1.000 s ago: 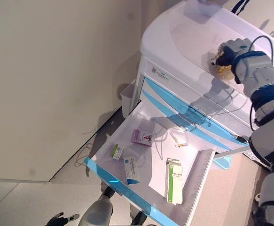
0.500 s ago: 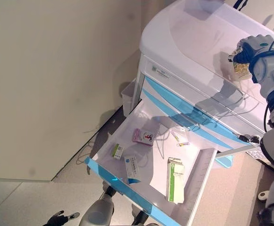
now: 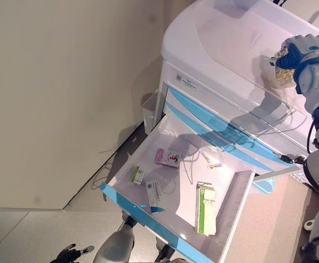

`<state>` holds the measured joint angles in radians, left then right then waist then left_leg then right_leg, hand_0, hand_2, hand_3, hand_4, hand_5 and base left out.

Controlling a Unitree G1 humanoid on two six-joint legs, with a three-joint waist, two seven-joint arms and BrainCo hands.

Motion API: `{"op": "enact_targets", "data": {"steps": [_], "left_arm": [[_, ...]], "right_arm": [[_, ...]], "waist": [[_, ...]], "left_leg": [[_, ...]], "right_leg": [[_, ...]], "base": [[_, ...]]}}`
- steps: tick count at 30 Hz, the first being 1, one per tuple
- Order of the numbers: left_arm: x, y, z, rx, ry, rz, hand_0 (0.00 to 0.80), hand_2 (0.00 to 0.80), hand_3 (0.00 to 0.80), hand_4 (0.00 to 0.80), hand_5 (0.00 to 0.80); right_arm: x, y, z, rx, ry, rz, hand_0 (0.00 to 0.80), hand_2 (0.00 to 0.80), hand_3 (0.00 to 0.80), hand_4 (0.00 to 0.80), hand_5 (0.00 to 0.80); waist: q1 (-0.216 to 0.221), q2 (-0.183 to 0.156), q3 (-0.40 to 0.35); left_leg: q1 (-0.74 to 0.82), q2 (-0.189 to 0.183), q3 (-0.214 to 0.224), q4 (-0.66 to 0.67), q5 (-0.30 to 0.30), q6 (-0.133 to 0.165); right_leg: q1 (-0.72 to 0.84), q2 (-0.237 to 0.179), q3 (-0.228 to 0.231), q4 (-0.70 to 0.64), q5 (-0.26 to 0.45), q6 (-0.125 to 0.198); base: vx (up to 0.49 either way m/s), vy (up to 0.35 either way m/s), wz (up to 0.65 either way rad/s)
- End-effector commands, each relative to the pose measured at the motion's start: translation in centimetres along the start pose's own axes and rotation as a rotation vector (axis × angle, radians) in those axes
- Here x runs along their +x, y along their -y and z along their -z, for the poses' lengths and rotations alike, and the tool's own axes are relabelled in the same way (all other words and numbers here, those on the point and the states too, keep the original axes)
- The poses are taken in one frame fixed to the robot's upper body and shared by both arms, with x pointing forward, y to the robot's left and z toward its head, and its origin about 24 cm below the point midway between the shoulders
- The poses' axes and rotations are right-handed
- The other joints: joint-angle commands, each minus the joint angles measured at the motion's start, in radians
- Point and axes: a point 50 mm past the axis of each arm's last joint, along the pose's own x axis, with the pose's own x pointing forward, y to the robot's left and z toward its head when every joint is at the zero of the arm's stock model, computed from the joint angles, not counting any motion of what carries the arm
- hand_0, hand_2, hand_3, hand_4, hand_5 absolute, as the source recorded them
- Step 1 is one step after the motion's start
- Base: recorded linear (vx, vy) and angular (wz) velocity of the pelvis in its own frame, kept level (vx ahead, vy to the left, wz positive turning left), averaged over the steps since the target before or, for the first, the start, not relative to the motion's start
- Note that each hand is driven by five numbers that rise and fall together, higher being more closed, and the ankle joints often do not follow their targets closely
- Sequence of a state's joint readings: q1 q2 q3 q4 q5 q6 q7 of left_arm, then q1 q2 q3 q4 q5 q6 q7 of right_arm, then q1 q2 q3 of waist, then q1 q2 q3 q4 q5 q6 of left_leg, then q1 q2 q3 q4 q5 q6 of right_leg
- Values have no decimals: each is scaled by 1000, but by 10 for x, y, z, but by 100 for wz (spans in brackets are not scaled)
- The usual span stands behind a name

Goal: Open the drawer and pick up the medicine

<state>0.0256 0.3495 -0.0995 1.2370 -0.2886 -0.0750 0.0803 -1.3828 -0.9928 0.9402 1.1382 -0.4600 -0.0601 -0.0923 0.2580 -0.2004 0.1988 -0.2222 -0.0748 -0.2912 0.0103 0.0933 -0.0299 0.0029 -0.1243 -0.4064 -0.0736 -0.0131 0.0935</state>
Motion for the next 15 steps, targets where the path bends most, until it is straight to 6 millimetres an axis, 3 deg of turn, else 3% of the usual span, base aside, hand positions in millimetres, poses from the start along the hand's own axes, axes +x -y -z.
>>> {"op": "enact_targets", "data": {"steps": [1, 7, 15], "left_arm": [[-2, -2, 8, 15, -10, -11, 0, 0, 0, 0, 0], [-2, 0, 10, 19, -14, 2, 0, 0, 0, 0, 0], [-2, -2, 11, 24, -22, 0, 0, 0, 0, 0, 0]], "right_arm": [[-1, 15, 11, -23, -37, 34, 800, 800, 800, 800, 800], [-1, -6, 2, -34, -14, -44, 800, 800, 800, 800, 800], [-1, -19, -8, -27, 9, -83, 800, 800, 800, 800, 800]], "waist": [[-15, -11, -12], [-6, -12, -3], [3, -9, 6]], "left_leg": [[27, -15, 30, 14, -65, 10], [23, -15, 28, 14, -62, 11], [15, -17, 25, 14, -60, 13]], "right_leg": [[-88, -70, 17, 98, 90, 66], [-93, -69, 18, 95, 93, 66], [-100, -71, 17, 92, 97, 67]], "base": [[0, 0, 0], [0, 0, 0], [0, 0, 0]]}}
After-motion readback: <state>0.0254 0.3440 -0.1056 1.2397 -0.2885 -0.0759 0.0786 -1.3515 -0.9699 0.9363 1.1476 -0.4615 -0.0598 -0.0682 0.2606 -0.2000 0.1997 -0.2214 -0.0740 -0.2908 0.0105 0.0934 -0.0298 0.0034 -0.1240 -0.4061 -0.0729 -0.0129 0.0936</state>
